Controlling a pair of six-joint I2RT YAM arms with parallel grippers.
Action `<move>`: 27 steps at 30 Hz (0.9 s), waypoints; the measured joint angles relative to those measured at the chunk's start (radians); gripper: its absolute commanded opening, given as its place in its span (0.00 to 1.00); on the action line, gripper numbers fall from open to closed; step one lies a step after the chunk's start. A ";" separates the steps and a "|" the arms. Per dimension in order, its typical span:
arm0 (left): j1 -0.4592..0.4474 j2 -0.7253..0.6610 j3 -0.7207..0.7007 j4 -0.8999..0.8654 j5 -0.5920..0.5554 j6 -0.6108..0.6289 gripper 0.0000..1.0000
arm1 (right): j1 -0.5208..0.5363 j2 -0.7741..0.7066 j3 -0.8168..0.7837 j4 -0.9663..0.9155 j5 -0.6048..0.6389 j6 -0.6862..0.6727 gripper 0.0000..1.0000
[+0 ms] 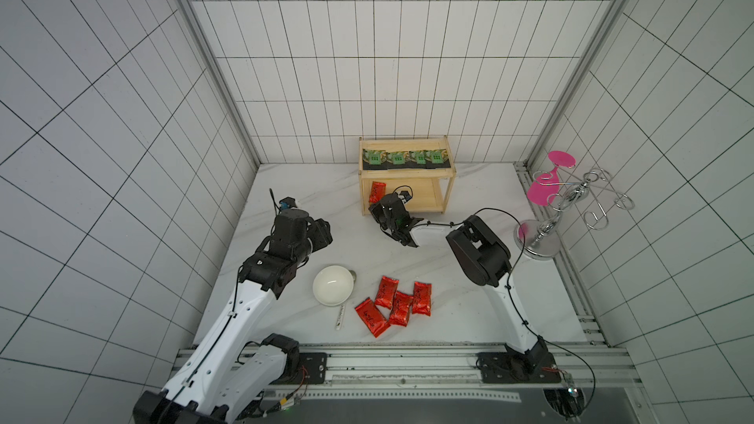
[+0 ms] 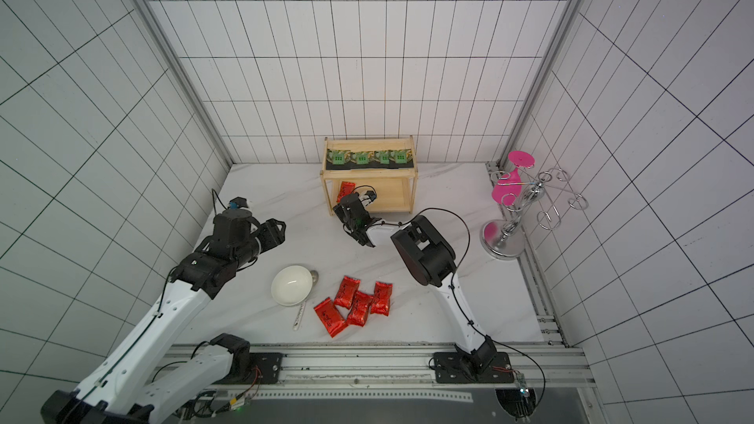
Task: Place the tea bags on the shelf by color
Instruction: Place the tea bag on the shelf.
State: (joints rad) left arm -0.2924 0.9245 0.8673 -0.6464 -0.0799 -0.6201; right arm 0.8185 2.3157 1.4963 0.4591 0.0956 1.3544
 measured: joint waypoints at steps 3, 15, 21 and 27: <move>0.000 0.000 0.000 0.000 0.006 0.000 0.66 | -0.004 -0.054 -0.067 0.001 -0.006 -0.063 0.14; 0.000 0.014 0.000 0.016 0.036 0.000 0.66 | -0.067 -0.148 -0.141 0.054 -0.027 -0.077 0.32; 0.000 0.016 0.000 0.022 0.036 0.000 0.66 | -0.085 -0.134 -0.141 0.065 -0.043 -0.045 0.37; 0.000 0.019 0.000 0.022 0.037 0.000 0.66 | -0.086 -0.106 -0.141 0.076 -0.061 -0.019 0.33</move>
State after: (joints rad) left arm -0.2924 0.9432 0.8673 -0.6243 -0.0429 -0.6197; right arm 0.7322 2.2101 1.3556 0.5350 0.0341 1.3357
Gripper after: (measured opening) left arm 0.662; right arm 0.344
